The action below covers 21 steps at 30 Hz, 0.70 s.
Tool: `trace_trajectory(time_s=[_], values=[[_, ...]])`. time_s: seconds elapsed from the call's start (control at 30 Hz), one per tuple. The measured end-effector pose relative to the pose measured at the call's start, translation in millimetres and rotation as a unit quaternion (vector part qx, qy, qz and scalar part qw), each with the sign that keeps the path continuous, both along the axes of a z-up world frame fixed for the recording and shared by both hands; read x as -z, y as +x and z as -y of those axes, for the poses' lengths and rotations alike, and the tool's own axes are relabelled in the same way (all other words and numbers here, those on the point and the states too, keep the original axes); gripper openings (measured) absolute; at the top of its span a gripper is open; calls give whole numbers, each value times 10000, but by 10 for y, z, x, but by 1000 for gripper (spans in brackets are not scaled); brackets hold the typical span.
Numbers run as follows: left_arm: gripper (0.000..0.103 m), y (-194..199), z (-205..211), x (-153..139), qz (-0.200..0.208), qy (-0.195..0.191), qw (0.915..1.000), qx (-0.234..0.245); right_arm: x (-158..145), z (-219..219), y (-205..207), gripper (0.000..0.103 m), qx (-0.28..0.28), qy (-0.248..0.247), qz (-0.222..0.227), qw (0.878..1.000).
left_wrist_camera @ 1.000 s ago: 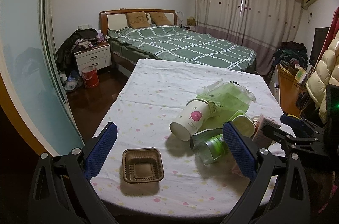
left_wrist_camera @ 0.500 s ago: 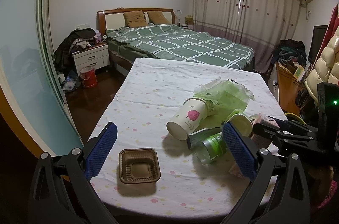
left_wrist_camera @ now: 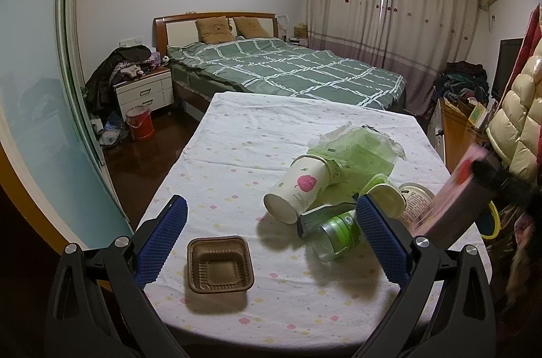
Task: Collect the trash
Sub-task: 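Grasp the pink juice carton with the right gripper and lift it, then carry the carton over the yellow bin and open the right gripper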
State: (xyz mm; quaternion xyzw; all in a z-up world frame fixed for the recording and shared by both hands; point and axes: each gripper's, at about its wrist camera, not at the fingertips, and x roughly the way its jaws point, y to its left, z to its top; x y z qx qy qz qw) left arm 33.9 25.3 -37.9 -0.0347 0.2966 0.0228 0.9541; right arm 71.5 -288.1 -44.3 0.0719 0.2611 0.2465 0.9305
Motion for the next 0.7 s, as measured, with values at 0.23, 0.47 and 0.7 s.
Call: trace_trajectory(time_s=[0.23,0.47,0.7], values=[[98,38,36,35,-67,3,10000,15,-180,1124,68,57,1851,14,279,9823],[98,138,183,66,-142,95,9998,91,264,2114,422,57,3617,-517,-8,9309],[98,277,276,159,-260,108,9995,131,1329,2604,1004,57,4047,-811,-1351,9008]])
